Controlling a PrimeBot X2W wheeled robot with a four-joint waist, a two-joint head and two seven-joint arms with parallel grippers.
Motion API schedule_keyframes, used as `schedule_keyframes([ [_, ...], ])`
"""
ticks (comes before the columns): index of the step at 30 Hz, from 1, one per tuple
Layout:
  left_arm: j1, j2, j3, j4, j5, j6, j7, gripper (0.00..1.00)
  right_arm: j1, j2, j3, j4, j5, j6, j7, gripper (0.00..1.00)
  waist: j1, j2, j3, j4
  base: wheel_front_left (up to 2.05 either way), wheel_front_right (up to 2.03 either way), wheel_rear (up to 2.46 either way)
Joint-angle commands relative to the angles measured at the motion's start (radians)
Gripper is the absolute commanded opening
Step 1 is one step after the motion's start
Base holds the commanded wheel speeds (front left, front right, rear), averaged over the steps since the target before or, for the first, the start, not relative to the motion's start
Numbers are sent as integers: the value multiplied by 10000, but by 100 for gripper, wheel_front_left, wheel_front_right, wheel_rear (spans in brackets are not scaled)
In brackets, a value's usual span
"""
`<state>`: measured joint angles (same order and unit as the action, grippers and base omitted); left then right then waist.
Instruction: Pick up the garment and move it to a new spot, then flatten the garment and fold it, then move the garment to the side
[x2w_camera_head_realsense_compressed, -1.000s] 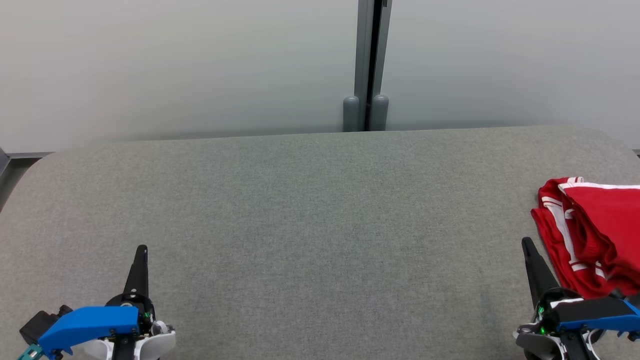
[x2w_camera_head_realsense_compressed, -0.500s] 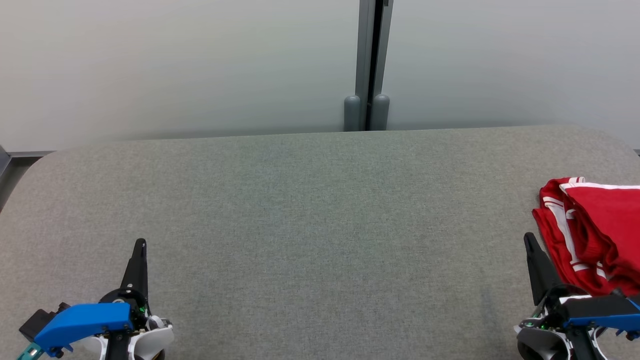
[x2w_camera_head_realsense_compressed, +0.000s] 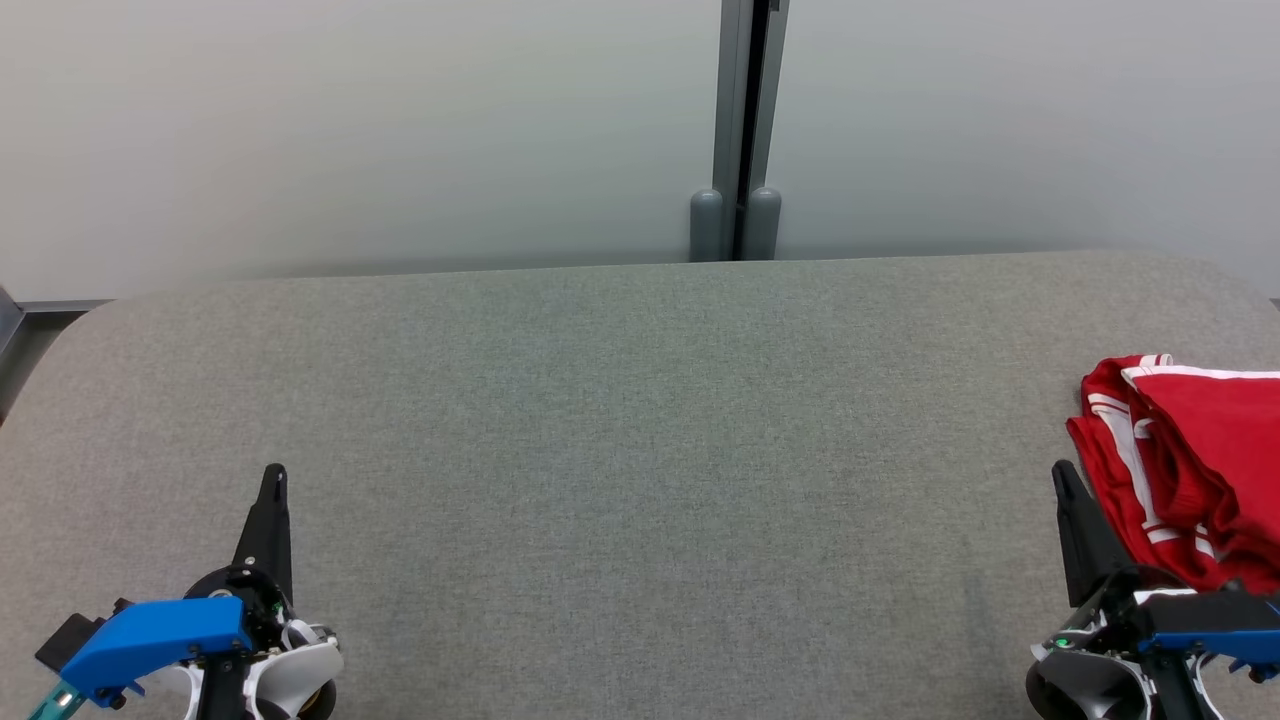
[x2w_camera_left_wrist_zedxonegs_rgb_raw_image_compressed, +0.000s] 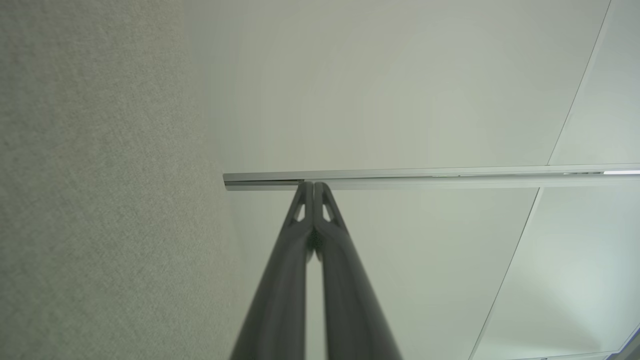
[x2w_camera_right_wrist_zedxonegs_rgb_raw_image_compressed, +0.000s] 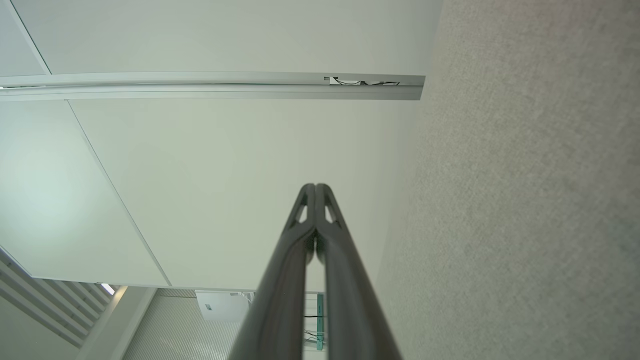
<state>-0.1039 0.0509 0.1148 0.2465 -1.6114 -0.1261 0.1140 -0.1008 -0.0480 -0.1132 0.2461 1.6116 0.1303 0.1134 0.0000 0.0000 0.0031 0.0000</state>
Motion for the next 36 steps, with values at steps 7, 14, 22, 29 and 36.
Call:
schedule_keyframes([
  [7,-100,-25,24,-41,-26,-96,40,0,-144,-40,-26,-32,24,7,30,0,0,0,0,0,0,0,0],
  [14,-100,-25,24,-41,-26,-70,39,0,-144,-40,-25,-30,24,7,29,0,0,0,0,0,0,0,0],
  [22,-100,-25,23,-42,-27,-68,37,0,-144,-40,-25,-30,25,7,29,0,0,0,0,0,0,0,0],
  [29,-100,-25,22,-42,-27,-68,36,0,-144,-40,-24,-30,25,7,28,0,0,0,0,0,0,0,0],
  [36,-99,-25,21,-43,-28,-68,37,0,-144,-40,-24,-31,26,7,28,0,0,0,0,0,0,0,0],
])
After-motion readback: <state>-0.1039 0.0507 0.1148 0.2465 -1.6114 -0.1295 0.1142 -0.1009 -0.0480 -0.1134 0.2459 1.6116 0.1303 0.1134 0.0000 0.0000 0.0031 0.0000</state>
